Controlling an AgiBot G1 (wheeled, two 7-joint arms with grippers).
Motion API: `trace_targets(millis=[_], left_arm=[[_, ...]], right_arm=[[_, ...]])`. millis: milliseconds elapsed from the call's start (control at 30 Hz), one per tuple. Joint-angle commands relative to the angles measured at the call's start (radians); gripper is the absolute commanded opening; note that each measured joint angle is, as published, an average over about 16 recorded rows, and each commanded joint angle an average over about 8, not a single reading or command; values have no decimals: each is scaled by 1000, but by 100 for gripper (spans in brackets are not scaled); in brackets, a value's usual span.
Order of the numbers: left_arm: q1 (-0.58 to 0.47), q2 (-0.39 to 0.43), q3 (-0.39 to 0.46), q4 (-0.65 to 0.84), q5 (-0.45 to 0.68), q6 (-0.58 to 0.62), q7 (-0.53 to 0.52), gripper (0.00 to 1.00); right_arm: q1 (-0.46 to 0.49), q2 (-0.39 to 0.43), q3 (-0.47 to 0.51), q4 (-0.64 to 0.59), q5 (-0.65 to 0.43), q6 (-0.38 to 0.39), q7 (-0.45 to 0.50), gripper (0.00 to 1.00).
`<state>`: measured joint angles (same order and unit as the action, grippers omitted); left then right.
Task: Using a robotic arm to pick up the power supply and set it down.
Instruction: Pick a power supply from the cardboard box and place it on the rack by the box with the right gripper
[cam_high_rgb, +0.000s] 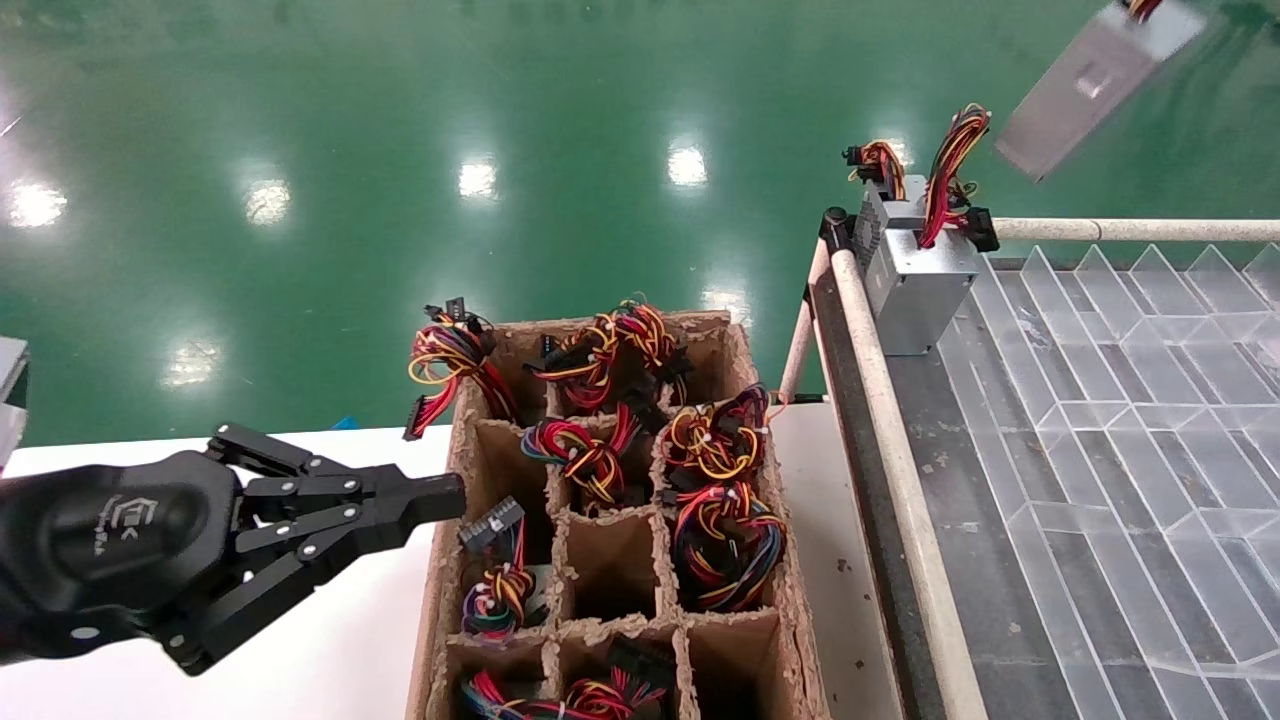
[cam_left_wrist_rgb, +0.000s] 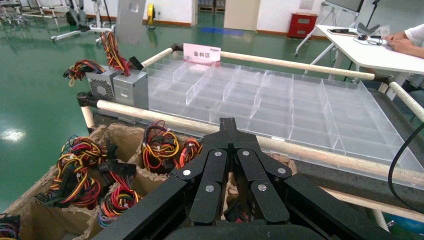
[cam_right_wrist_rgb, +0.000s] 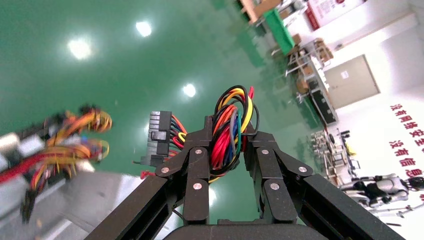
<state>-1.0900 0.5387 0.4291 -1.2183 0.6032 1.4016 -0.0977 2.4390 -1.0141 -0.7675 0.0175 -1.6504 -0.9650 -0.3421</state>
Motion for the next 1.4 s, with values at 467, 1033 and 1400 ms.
trace_targets(millis=[467,1033,1400], left_arm=[[0,0,0,0,0,0,0,0],[0,0,0,0,0,0,0,0],[0,0,0,0,0,0,0,0]], right_arm=[[-25,-39,-84,35,-121,31,-117,0],[-27,-26,-71,43,-102,22,-124,0],[-48,15,-38,86,-46,-67,-321,0]])
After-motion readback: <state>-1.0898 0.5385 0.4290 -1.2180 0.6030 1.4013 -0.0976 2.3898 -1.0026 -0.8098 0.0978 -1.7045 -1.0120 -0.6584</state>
